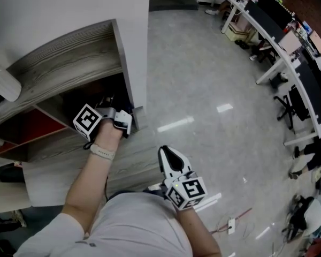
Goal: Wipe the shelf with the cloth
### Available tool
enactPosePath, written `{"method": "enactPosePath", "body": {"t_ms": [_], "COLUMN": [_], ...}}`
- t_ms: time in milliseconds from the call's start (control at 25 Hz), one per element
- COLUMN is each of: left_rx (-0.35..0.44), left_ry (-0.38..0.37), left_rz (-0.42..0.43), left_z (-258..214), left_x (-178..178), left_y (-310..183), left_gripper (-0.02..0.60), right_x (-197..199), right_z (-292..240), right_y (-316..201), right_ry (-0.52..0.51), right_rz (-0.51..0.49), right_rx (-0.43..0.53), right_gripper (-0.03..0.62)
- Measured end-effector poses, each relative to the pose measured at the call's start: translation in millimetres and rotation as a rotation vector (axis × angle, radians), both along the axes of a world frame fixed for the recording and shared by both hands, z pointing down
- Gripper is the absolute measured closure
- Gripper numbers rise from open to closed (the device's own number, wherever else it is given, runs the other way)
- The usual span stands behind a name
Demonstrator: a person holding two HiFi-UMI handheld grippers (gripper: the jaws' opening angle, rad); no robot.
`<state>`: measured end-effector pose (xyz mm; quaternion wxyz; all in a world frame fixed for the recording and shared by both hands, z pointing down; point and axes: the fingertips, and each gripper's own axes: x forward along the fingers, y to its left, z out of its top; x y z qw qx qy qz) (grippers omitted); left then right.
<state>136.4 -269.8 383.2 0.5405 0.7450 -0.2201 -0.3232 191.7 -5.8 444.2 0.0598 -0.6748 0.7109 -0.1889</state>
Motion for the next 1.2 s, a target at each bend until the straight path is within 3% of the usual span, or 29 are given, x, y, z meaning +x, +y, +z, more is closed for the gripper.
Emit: {"method": "enactPosePath", "body": {"t_ms": [160, 480, 720, 920, 1040, 1200], "left_rx": [-0.045, -0.207, -0.241, -0.268, -0.255, -0.200], "left_ry": [-0.034, -0.135, -0.119, -0.113, -0.157, -0.273], "left_rz": [-0.017, -0.048, -0.025, -0.029, -0.029, -0.036], "left_z": [20, 76, 77, 76, 73, 69], "left_x": [0, -1, -2, -9, -14, -26], "left_y": [-1, 6, 3, 4, 3, 5], "left_gripper": [0.477, 0.478, 0.470, 0.401, 0.350, 0.310], "right_x": [7, 11, 10, 11, 9, 9], "right_z": [2, 4, 6, 7, 7, 9], "right_y": [4, 9, 10, 9, 5, 3], "right_ry": [-0.002, -0.006, -0.005, -0.005, -0.003, -0.005], "right_rz": [0.013, 0.019, 0.014, 0.013, 0.006, 0.000], "right_rx": [-0.009, -0.017, -0.025, -0.031, -0.029, -0.033], "right_gripper": [0.554, 0.554, 0.554, 0.554, 0.554, 0.554]}}
